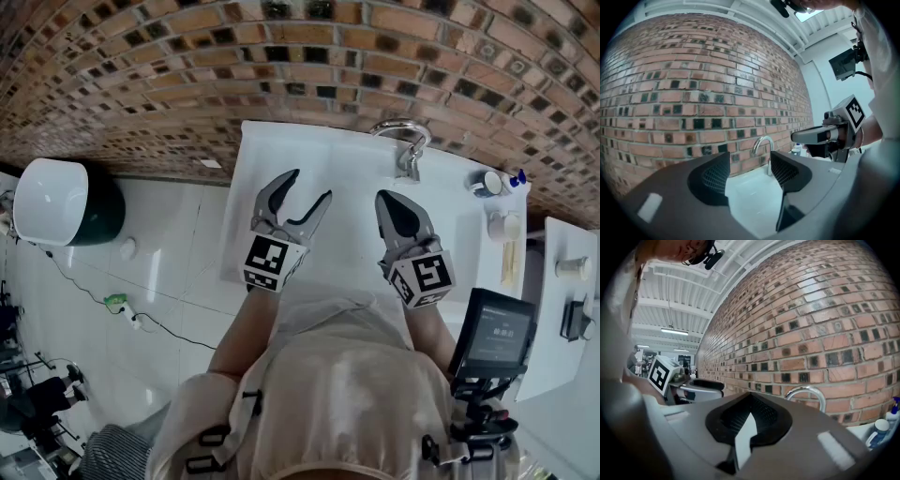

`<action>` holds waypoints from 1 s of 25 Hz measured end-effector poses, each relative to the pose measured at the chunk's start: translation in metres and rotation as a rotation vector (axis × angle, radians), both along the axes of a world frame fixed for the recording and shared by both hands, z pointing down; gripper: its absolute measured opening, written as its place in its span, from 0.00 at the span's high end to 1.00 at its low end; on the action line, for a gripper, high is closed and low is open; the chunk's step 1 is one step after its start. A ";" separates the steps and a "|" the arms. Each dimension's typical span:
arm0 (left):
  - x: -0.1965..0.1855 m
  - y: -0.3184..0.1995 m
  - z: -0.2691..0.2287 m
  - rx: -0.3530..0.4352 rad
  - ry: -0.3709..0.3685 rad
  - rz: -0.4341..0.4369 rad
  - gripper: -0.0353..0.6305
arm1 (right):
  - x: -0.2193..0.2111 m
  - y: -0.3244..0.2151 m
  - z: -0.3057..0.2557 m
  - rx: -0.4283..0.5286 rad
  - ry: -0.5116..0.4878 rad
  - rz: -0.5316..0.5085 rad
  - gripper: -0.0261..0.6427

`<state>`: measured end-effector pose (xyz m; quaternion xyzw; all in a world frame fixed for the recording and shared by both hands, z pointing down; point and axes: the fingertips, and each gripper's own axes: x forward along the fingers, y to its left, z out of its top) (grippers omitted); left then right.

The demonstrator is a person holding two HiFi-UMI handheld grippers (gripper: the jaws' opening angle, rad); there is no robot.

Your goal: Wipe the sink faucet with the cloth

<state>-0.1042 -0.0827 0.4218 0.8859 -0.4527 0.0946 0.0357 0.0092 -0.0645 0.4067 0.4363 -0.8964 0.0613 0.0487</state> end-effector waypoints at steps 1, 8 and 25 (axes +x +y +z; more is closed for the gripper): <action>-0.009 -0.002 0.007 -0.015 -0.003 -0.017 0.56 | -0.005 -0.002 0.004 -0.006 0.000 -0.004 0.97; -0.071 0.000 0.072 -0.177 -0.019 -0.151 0.55 | -0.036 -0.006 0.039 -0.081 0.005 -0.049 0.97; -0.137 0.015 0.258 -0.610 -0.142 -0.240 0.57 | -0.048 -0.030 0.125 -0.268 0.038 -0.033 0.97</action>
